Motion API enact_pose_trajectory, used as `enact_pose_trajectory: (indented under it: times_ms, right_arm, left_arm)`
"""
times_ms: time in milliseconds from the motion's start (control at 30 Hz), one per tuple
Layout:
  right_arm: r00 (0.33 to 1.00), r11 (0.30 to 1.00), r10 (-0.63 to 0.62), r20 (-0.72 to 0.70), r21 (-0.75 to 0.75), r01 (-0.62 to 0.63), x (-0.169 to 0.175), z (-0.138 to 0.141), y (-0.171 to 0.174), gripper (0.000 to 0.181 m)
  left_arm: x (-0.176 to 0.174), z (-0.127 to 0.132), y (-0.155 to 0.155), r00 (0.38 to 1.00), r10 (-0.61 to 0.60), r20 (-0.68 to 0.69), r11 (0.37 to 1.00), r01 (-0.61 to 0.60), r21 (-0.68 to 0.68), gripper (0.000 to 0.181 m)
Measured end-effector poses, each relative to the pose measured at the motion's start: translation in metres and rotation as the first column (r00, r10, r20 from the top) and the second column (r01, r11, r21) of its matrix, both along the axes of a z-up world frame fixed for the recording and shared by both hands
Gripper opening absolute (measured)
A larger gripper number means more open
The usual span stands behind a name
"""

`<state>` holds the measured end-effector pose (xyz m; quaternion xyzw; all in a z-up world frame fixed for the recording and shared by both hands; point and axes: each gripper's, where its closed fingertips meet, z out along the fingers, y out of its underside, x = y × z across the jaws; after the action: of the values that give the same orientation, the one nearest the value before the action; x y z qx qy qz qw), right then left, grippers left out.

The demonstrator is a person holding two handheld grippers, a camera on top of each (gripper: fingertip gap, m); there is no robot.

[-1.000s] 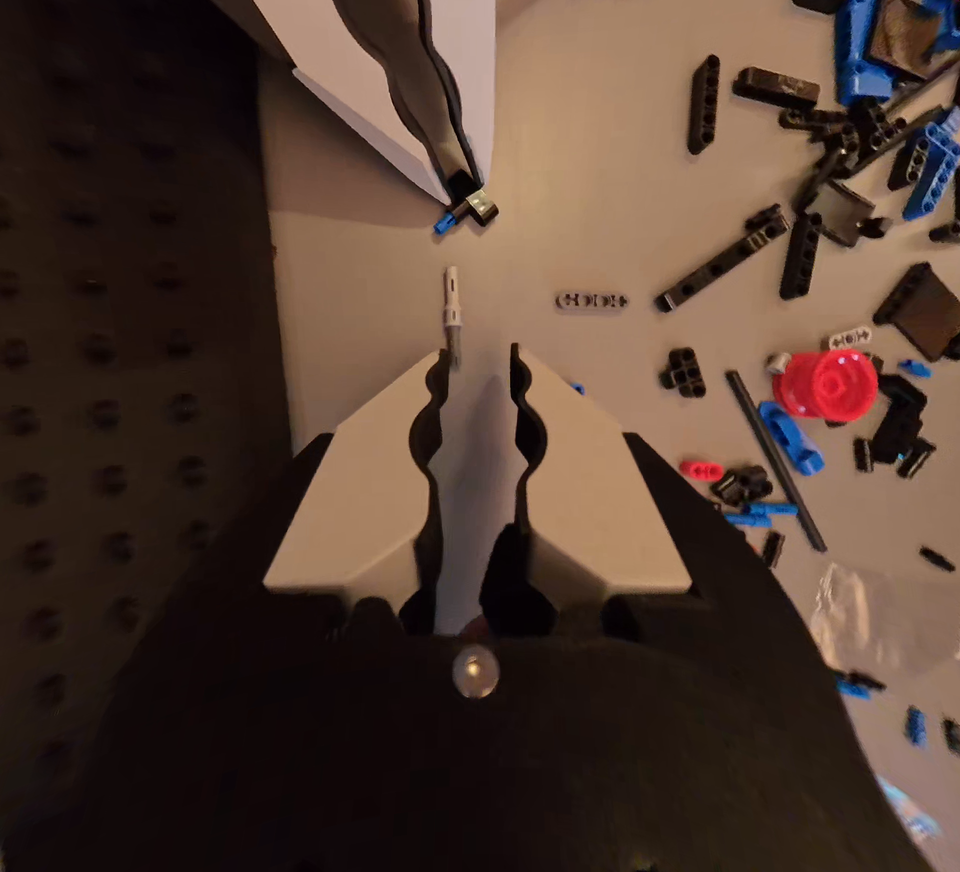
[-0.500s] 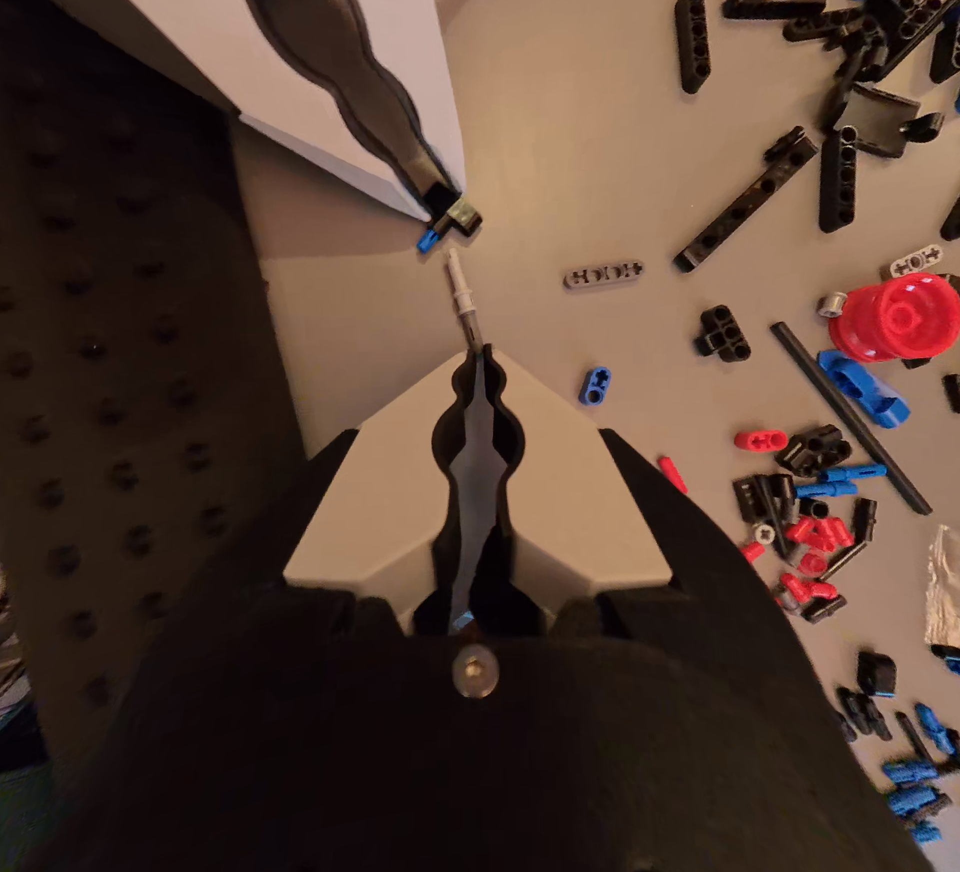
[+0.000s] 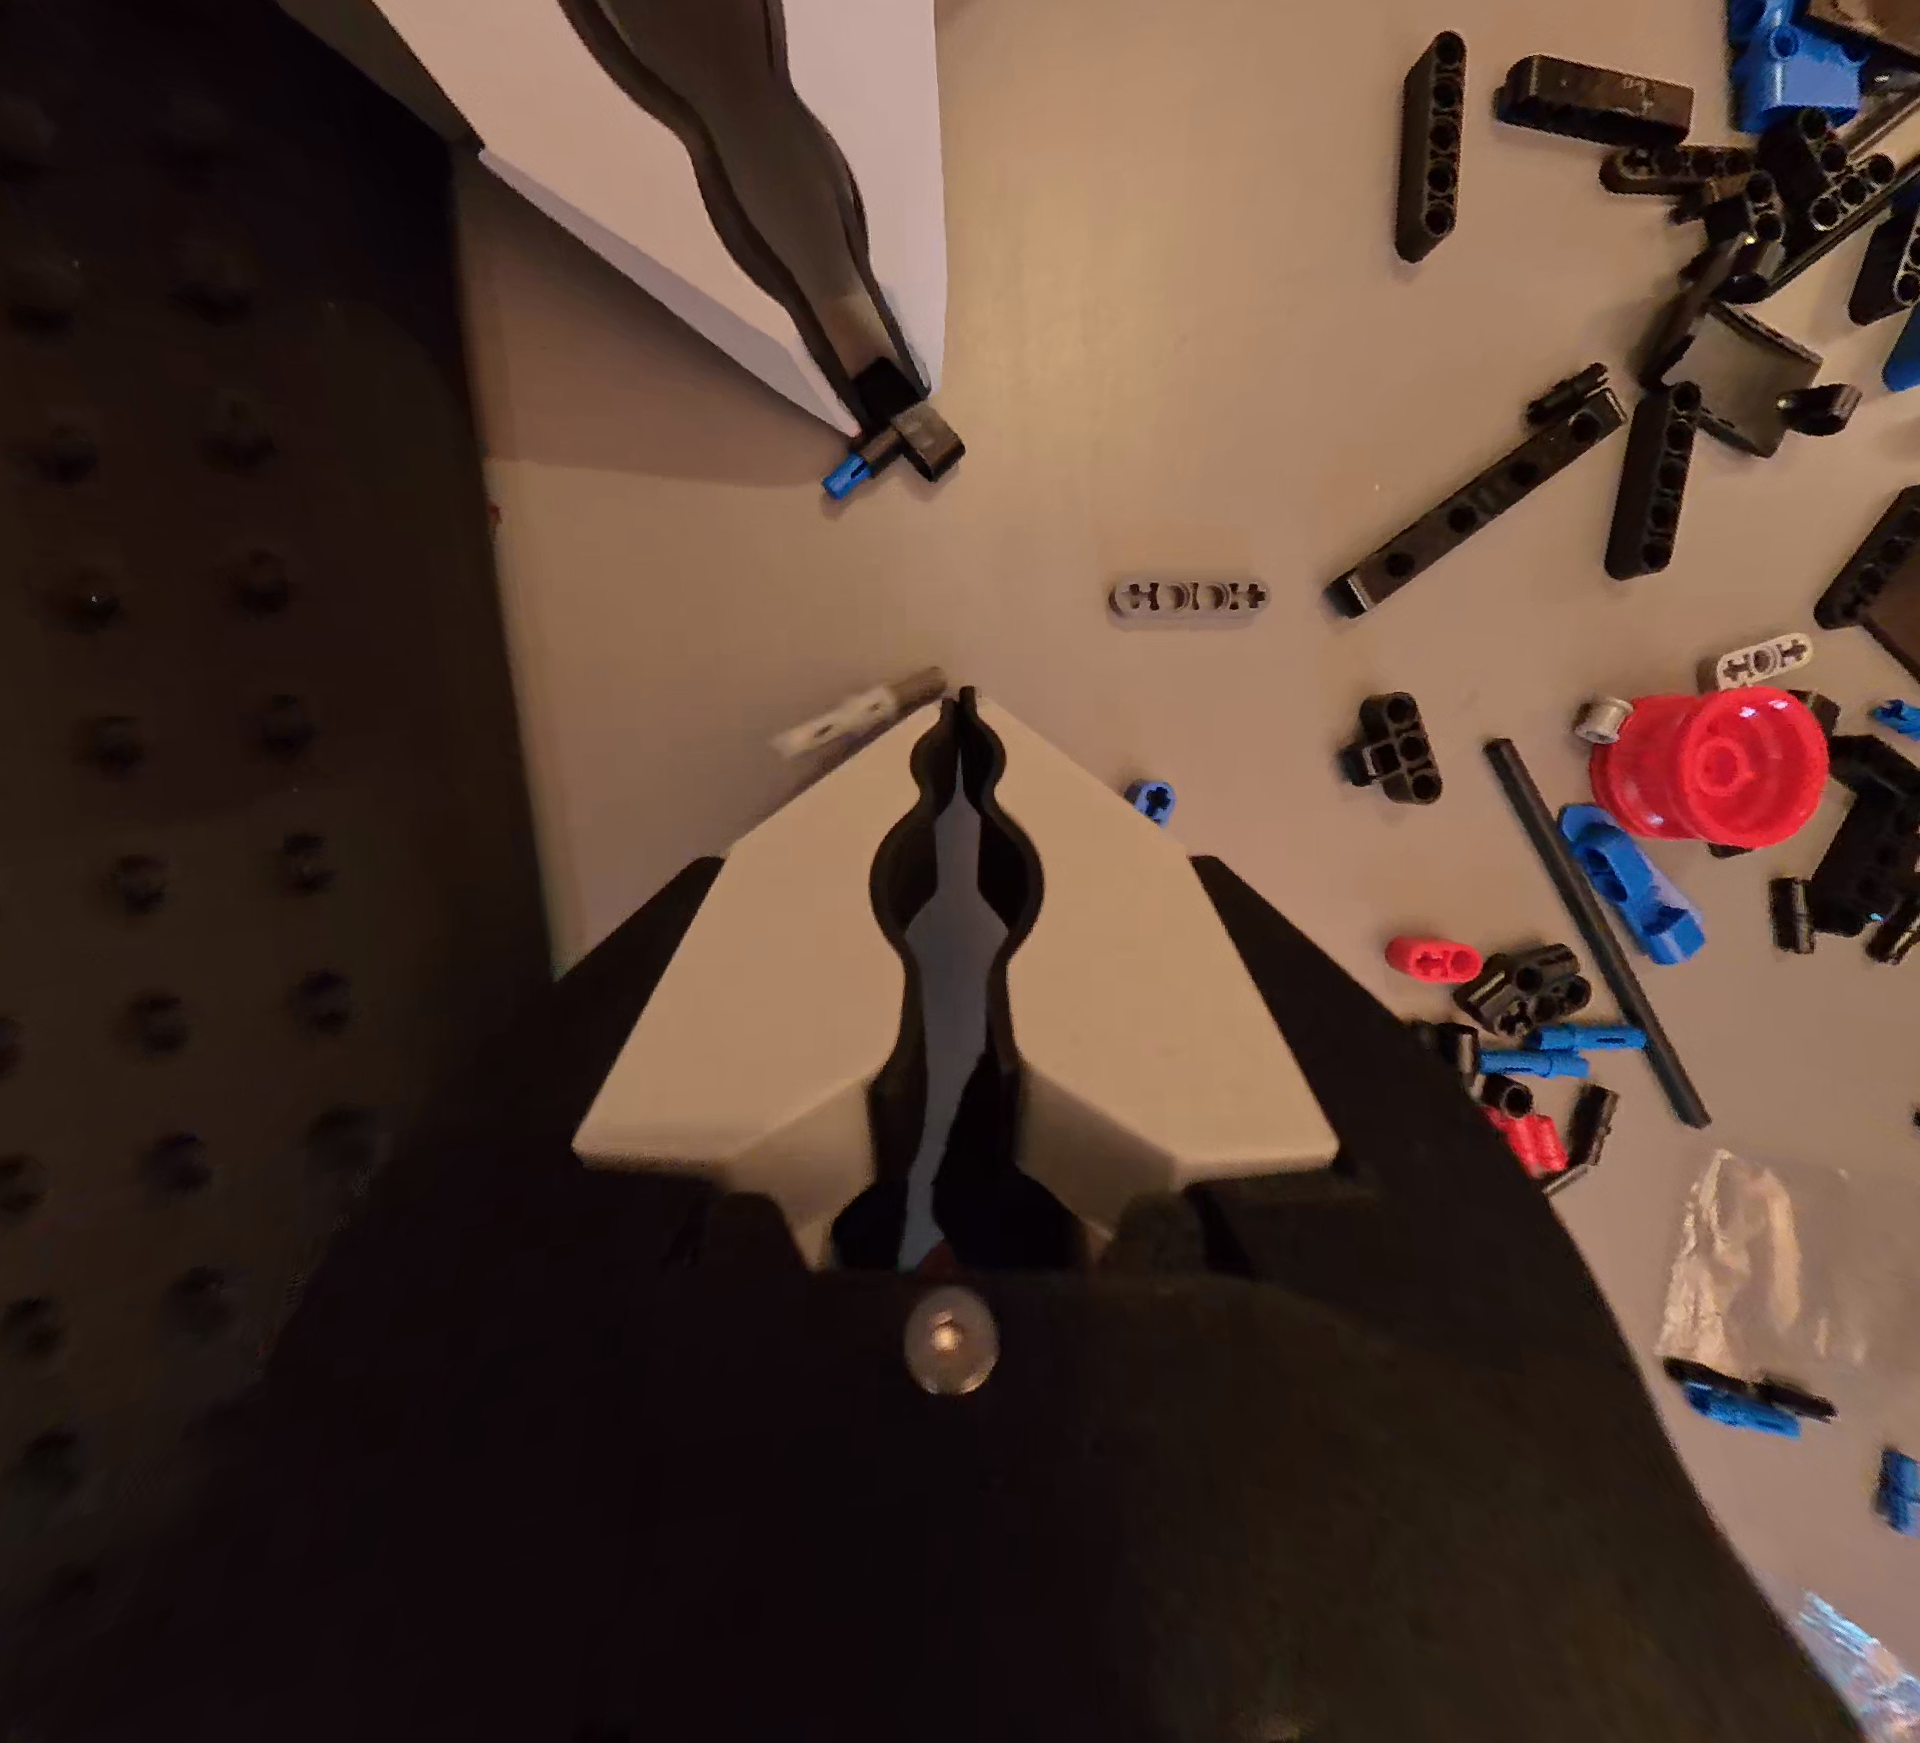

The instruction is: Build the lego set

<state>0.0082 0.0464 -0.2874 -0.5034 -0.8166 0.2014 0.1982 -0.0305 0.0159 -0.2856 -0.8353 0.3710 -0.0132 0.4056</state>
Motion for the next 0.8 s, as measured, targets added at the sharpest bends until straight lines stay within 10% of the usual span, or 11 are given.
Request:
enact_pose_trajectory:
  times_ms: [800]
  right_arm:
    - [0.992,0.979,-0.127,-0.022,-0.161,0.122,0.025,0.018,-0.011,0.005]
  left_arm:
    - [-0.003,0.0,-0.001,1.0,0.008,0.004,1.0,-0.008,-0.006,0.007]
